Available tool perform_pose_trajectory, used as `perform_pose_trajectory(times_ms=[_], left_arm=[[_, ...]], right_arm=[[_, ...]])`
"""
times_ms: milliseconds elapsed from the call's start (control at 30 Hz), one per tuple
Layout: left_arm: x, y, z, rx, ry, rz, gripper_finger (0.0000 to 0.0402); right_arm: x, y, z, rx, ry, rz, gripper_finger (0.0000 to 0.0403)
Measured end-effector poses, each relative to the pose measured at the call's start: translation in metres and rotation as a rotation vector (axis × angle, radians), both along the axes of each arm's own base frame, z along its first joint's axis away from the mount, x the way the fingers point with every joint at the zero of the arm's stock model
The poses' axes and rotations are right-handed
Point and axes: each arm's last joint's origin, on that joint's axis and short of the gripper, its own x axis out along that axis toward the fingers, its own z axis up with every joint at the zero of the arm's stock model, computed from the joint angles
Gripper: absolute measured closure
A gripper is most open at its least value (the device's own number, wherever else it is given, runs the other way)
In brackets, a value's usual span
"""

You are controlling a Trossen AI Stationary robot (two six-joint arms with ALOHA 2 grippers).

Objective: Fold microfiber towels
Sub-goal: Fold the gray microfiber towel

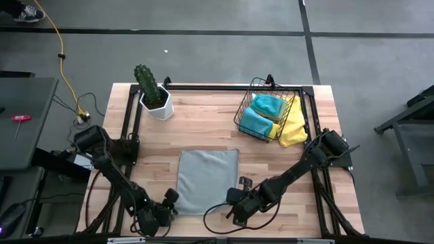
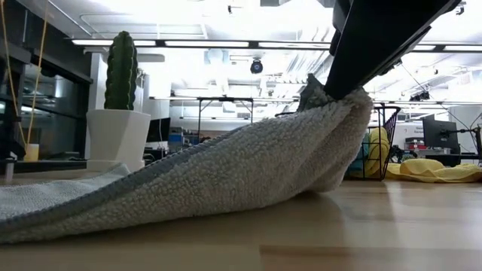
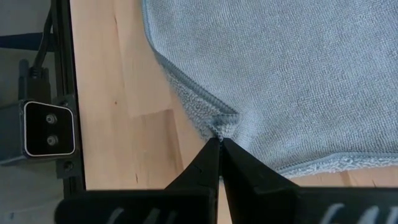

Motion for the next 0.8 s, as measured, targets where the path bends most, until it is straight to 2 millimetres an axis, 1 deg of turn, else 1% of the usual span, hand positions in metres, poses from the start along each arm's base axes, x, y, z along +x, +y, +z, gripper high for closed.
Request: perform_pose_trajectory(times_ms=[133,233,300,433,467,600,667,800], left_arm=[[0.002,0.001,-0.003,0.002,0.003,0.010,0.0273],[0.002,0.002,-0.002,-0.008,0.009,0.015,0.0287],[0.002,0.002,-0.002,-0.016,0.017,0.029,0.0310],[0.001,0.003,-0.003,-0.010,0.033,0.029,0.0381],[0.001,0.003,-0.003,-0.010,0.034,0.032,0.0391],[0.002,0.005,-0.003,-0.021,0.044,0.047,0.0390],[0.003,0.006,-0.003,-0.030,0.050,0.055,0.0398],[0.003,0.009,0.008,-0.070,0.063,0.055,0.0400]], right_arm=[[0.000,0.000,0.000,0.000,0.000,0.000,0.0403],[0.000,0.000,0.000,0.000,0.000,0.000,0.0403],[0.000,0.000,0.000,0.001,0.000,-0.001,0.0403],[0.000,0.000,0.000,0.002,-0.002,-0.001,0.0403],[0.000,0.000,0.000,0.002,-0.002,0.000,0.0403],[0.000,0.000,0.000,0.002,-0.003,-0.001,0.0403],[0.000,0.000,0.000,0.001,-0.003,0.001,0.0403],[-0.001,0.003,0.001,-0.025,-0.005,0.059,0.0403]])
